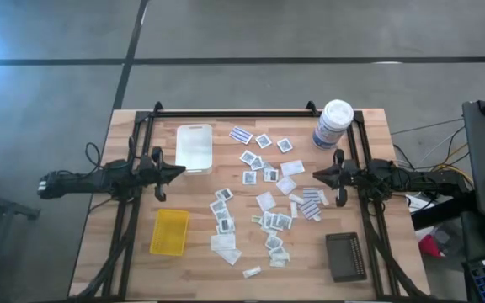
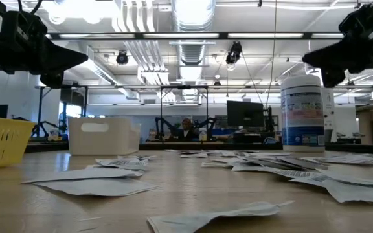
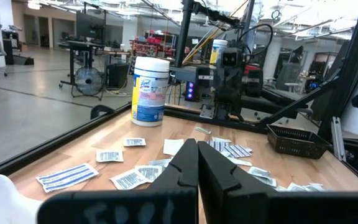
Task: Pick & Place First Aid Supplies
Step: Put the blue bandage into the white bin
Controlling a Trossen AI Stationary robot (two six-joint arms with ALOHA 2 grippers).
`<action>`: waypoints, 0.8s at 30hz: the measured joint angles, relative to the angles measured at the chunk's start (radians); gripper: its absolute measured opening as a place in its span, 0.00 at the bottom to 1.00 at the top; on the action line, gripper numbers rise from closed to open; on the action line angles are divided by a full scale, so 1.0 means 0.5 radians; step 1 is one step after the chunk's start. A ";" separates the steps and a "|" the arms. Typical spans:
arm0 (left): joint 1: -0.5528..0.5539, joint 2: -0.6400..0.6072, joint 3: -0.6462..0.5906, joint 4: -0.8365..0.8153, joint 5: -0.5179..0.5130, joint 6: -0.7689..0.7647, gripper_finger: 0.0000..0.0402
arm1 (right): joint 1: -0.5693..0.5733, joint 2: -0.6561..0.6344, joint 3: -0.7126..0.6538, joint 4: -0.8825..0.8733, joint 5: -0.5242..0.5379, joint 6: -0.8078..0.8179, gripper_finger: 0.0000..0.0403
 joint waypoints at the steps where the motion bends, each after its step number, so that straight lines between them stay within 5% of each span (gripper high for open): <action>1: 0.000 0.000 0.000 0.000 0.000 0.001 0.00 | 0.000 0.000 0.000 0.058 0.016 -0.003 0.08; 9: 0.000 0.000 0.000 0.001 0.001 0.003 0.00 | 0.000 0.001 0.001 0.485 0.067 0.182 0.09; 18: 0.000 0.000 0.000 0.030 -0.015 0.117 0.00 | 0.000 0.145 0.265 0.320 0.081 0.269 0.23; 24: 0.000 0.000 0.000 0.286 -0.022 0.379 0.00 | 0.000 0.418 0.552 0.169 0.273 0.417 0.33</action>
